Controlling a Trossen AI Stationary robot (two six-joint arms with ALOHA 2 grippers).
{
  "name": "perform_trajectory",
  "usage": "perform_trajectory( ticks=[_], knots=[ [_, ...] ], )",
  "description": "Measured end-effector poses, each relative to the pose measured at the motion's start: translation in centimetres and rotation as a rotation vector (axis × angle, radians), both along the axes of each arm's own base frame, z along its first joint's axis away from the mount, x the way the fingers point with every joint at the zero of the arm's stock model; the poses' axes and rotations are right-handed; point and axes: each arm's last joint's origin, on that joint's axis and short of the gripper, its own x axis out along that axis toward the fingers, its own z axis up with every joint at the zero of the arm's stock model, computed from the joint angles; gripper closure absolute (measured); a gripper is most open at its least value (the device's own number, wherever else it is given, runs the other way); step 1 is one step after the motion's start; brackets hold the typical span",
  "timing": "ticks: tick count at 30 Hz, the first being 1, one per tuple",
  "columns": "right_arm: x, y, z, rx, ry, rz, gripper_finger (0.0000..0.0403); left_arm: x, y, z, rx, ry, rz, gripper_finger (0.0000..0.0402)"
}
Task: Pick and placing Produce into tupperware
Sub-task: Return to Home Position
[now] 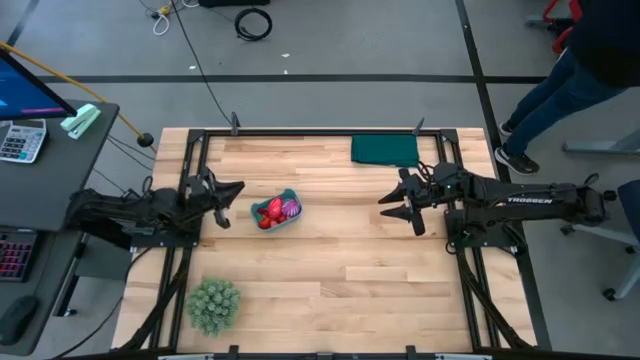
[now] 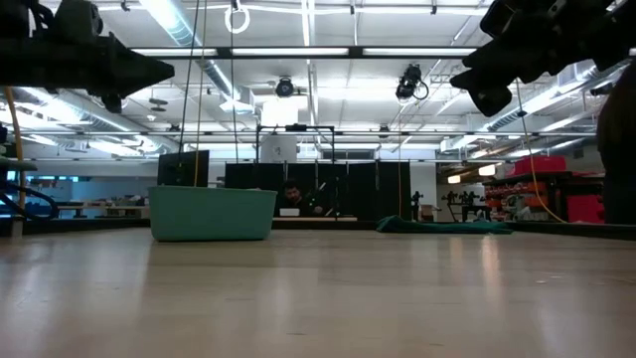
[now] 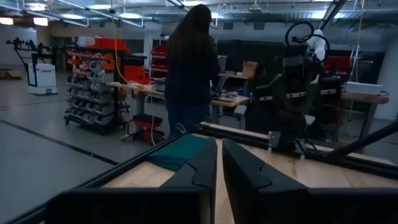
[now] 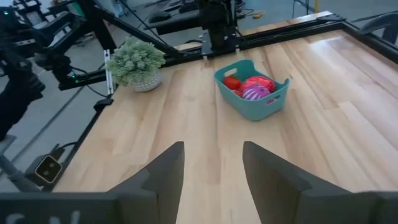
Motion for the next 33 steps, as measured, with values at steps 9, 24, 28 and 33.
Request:
perform_trajectory(
  ticks=[9, 24, 28, 33],
  knots=[
    [0.0, 0.0, 0.1, 0.034, 0.0, -0.028, 0.023, 0.1, 0.0, -0.4, -0.008, 0.043, -0.002, 0.0373],
    [-2.3, 0.2, -0.1, 0.063, 0.076, -0.054, 0.023, 0.1, 0.0, -0.4, -0.008, 0.043, -0.002, 0.0366],
    [-4.0, 0.6, 1.4, 0.017, -0.051, -0.047, 0.023, 0.1, 0.0, -0.4, -0.008, 0.043, -0.002, 0.0372],
    [-5.6, 1.1, 0.7, 0.021, -0.135, -0.038, 0.023, 0.1, 0.0, -0.5, -0.008, 0.043, -0.002, 0.0376]
  ],
)
